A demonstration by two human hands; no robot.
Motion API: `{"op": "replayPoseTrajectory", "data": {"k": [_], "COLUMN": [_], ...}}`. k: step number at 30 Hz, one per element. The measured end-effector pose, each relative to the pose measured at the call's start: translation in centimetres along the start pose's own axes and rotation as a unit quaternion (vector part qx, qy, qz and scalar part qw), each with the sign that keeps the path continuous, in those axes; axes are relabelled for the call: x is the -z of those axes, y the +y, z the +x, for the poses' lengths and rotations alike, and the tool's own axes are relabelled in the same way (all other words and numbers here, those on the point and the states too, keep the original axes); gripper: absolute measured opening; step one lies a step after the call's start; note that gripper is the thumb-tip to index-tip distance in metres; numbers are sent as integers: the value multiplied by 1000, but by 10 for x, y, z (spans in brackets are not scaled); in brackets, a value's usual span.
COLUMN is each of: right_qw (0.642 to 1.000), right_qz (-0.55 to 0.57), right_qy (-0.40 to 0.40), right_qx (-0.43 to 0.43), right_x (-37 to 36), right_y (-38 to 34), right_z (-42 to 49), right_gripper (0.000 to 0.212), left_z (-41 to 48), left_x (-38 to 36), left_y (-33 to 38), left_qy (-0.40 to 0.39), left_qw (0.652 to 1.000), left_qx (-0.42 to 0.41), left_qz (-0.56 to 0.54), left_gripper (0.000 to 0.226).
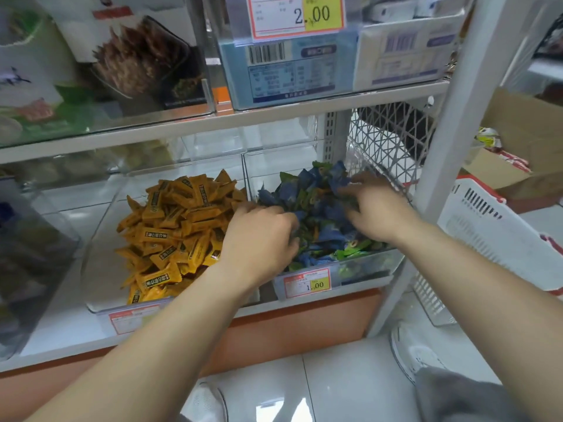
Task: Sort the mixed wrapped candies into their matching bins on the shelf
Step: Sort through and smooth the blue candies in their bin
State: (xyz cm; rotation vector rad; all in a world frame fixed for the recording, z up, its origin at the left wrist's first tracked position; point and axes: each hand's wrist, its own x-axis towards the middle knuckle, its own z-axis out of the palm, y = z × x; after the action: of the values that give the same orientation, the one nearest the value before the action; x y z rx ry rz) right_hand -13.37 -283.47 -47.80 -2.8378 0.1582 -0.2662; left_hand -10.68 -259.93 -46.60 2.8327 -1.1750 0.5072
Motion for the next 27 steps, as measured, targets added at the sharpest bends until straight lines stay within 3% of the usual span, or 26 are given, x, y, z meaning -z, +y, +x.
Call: {"op": "replayPoseTrajectory", "data": {"k": [2,3,5,7,12,15,18,23,27], "right_qw": [995,994,992,976,977,978,979,986,996], "right_qz": [55,67,19,-69,-92,-74,-57,-20,67], "right_qy": [73,61,-65,-183,-189,-192,-194,-166,-42], "right_qx": [34,59,105,96,38,27,21,1,41], "right_x": [7,8,1,-10,-20,-22,-21,-18,-4], "right_y": [-4,-4,-3,4,9,10,9,8,4], "right_z": [-7,-11,-18,-24,-27,-30,-31,-35,-33], "right_gripper": [37,38,43,49,53,56,59,54,57], "left_z": [11,19,40,62,89,90,89,89,81], "left_x": [-2,-5,-16,-29,-57,-66,-69,-48,-18], "left_y": [13,19,26,29,22,19,18,14,4], "left_qy": [-27,-59,-146,-210,-281,-283,-282,-230,-136], "left_qw": [999,995,979,964,939,931,924,934,932], "left_qx": [-19,-17,-5,6,23,48,64,79,87], "left_qz": [-35,-75,-143,-161,-195,-224,-249,-260,-324], "left_gripper": [22,23,24,21,21,52,62,33,17]}}
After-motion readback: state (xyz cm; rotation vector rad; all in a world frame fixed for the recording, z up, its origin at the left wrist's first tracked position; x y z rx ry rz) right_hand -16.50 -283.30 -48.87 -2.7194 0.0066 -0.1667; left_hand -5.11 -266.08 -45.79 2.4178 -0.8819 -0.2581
